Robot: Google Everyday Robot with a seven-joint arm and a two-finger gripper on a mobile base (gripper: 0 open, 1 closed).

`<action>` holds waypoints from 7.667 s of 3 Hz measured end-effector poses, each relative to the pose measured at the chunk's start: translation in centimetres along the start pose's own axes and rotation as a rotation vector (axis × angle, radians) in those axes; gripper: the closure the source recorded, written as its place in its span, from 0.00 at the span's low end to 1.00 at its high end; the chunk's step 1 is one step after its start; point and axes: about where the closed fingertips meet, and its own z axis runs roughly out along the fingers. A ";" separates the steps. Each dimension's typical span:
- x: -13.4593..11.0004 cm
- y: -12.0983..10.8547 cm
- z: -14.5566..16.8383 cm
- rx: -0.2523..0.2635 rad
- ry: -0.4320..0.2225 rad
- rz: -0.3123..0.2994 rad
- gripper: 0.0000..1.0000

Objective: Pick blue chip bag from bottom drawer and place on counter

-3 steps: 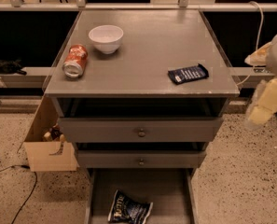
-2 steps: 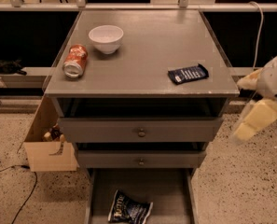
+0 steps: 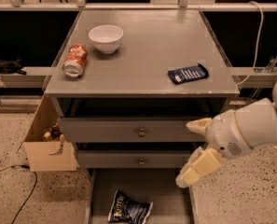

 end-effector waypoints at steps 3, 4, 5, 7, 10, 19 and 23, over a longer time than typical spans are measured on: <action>1.3 1.6 3.7 -0.011 -0.131 0.074 0.00; 5.5 3.0 10.8 -0.047 -0.202 0.188 0.00; 7.0 1.5 13.0 0.002 -0.220 0.232 0.00; 7.9 0.8 15.2 0.004 -0.202 0.235 0.00; 22.9 -8.0 25.8 0.019 0.060 0.450 0.00; 29.9 -6.8 44.0 0.009 -0.169 0.541 0.00; 34.0 -6.2 51.0 0.040 -0.114 0.616 0.00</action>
Offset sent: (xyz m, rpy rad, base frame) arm -0.0026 0.0033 -0.0052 0.0916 -0.0415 -0.0503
